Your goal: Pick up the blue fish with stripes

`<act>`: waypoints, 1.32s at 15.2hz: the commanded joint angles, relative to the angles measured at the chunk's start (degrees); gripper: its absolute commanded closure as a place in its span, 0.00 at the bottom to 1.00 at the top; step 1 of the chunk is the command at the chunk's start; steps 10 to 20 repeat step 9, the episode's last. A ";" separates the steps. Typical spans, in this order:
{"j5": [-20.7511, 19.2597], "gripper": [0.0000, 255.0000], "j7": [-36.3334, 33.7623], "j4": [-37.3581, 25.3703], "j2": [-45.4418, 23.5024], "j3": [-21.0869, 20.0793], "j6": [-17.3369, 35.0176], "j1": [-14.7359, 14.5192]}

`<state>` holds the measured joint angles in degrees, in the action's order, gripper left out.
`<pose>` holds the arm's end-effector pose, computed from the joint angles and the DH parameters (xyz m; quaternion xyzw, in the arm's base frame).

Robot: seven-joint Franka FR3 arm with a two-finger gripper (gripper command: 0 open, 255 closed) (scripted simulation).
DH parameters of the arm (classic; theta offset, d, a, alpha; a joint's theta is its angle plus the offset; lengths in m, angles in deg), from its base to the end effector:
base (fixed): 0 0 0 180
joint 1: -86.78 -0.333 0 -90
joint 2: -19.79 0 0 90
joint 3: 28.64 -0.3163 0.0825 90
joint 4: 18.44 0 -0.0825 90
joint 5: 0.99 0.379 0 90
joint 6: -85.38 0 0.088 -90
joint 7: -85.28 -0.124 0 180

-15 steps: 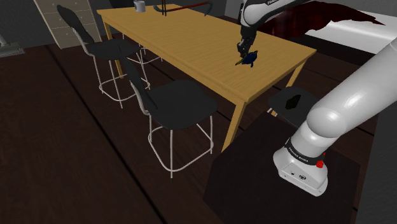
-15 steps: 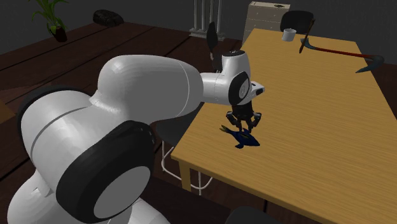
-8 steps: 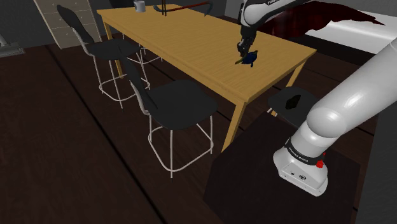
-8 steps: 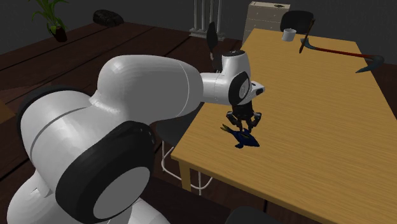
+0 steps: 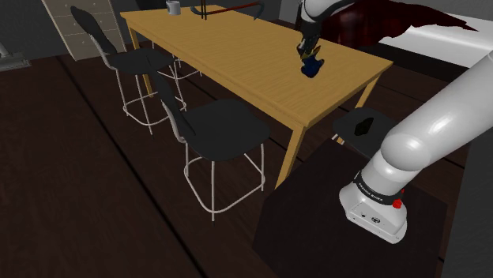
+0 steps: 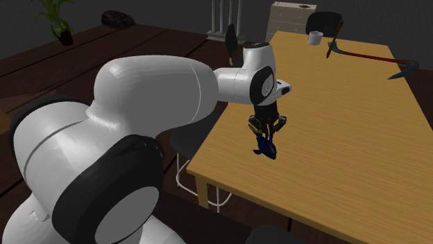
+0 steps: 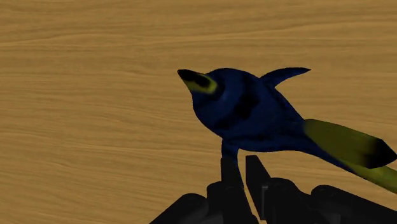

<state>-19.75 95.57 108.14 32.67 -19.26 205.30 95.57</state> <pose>0.4610 -0.1760 0.4700 0.9904 0.0067 0.0207 0.1366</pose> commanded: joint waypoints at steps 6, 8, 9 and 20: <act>0.69 1.00 1.36 -4.16 1.19 -0.27 -5.25 -0.20; 0.80 1.00 1.57 -4.92 1.31 -0.32 -6.11 -0.24; 0.80 1.00 1.57 -4.92 1.31 -0.32 -6.11 -0.24; 0.80 1.00 1.57 -4.92 1.31 -0.32 -6.11 -0.24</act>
